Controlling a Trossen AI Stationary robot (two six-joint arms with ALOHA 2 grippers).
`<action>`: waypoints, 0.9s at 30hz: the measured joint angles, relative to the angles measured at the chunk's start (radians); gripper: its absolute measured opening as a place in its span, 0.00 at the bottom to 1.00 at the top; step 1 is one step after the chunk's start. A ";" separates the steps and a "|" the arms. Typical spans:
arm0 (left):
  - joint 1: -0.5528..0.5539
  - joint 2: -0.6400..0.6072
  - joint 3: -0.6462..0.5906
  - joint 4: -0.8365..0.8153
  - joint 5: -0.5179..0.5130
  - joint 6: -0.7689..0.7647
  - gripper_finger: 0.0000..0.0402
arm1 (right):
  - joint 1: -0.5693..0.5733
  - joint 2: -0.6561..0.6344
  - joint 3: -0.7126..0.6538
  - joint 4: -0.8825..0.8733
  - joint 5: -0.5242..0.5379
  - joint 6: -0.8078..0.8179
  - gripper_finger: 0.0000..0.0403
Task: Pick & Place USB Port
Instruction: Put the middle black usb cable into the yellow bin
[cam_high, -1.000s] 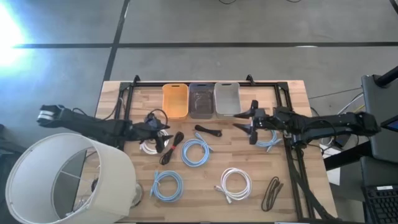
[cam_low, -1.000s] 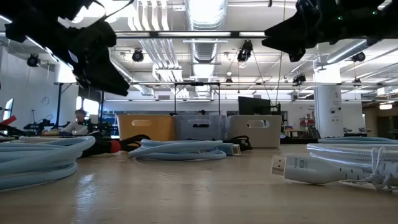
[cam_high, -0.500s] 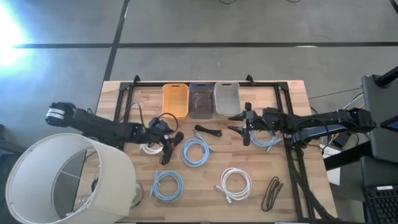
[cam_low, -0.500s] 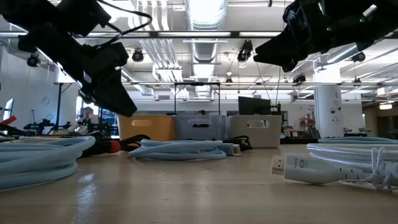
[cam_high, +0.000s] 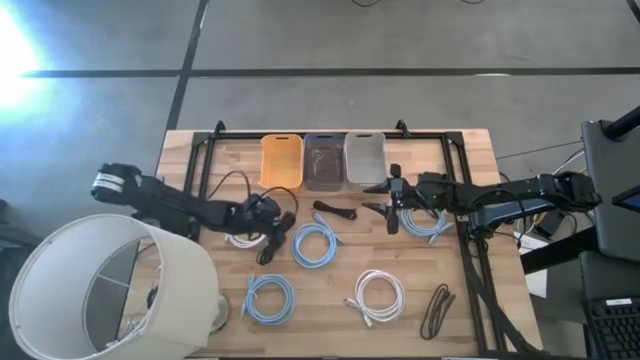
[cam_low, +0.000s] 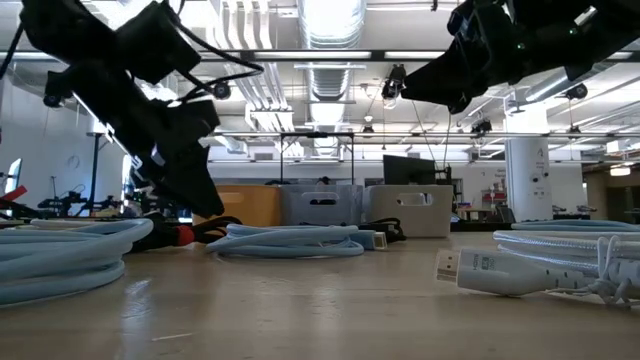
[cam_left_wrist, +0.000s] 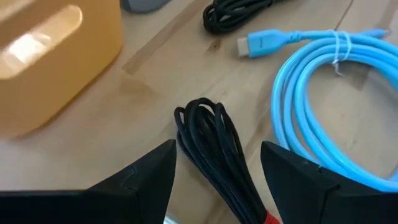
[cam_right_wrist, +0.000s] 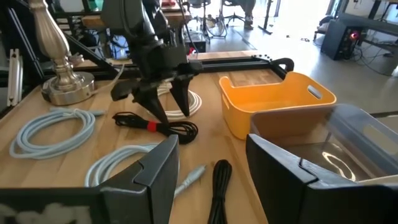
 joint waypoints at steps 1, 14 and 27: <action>0.000 0.010 0.001 -0.001 0.000 -0.011 0.59 | 0.000 0.000 0.000 0.000 0.000 0.000 0.46; 0.002 0.125 0.005 0.076 0.000 -0.042 0.58 | 0.000 0.000 -0.002 -0.006 0.000 -0.003 0.46; 0.002 0.121 0.005 0.099 0.004 -0.042 0.17 | 0.000 0.005 -0.003 -0.099 -0.002 0.032 0.46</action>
